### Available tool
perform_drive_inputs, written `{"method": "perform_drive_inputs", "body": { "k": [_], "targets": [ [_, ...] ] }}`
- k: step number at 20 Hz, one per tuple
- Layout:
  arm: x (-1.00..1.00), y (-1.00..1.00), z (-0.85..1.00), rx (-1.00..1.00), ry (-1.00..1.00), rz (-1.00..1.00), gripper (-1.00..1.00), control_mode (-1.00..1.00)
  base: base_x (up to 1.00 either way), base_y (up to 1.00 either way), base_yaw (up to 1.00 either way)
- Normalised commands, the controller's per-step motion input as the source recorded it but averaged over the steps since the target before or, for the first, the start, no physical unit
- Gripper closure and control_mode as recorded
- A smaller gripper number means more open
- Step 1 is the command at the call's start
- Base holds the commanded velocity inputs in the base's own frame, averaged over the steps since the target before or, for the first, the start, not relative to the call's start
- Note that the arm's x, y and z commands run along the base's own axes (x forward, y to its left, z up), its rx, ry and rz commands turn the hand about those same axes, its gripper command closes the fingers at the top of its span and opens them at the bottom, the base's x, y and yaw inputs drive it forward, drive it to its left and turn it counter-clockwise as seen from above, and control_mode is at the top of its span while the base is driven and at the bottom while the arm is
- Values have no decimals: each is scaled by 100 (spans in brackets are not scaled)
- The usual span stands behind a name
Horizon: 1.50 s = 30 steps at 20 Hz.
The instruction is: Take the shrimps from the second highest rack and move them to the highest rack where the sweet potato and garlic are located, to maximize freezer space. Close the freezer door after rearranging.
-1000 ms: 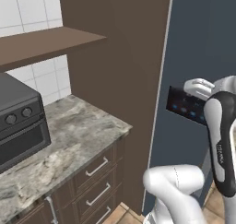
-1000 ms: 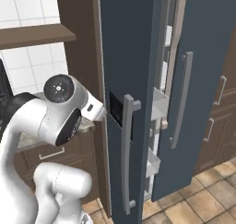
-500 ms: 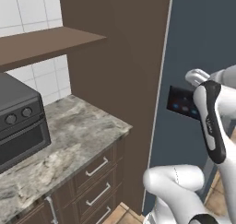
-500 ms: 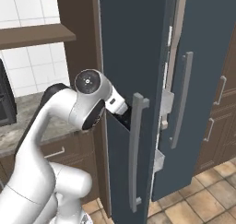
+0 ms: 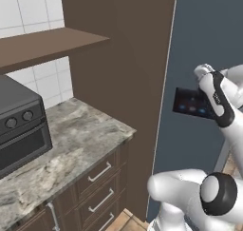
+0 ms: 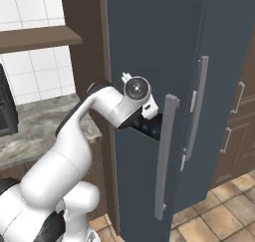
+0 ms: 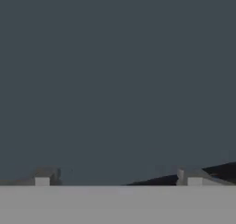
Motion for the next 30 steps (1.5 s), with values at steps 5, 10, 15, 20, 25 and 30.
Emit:
{"method": "perform_drive_inputs", "body": {
  "k": [5, 10, 15, 20, 25, 30],
  "targets": [
    [100, -28, -17, 28, 0, 7, -100, -100, 0, 0, 0],
    [92, -2, -15, 24, 0, 10, -100, -100, 0, 0, 0],
    [45, 24, -22, 11, 1, 8, -100, -100, 0, 0, 0],
    [5, 58, -30, 0, 6, 1, -100, -100, 0, 0, 0],
    [0, 61, -27, 0, 9, 0, -100, -100, 0, 0, 0],
    [10, 57, -32, 0, 6, 0, -100, -100, 0, 0, 0]
  ]
}}
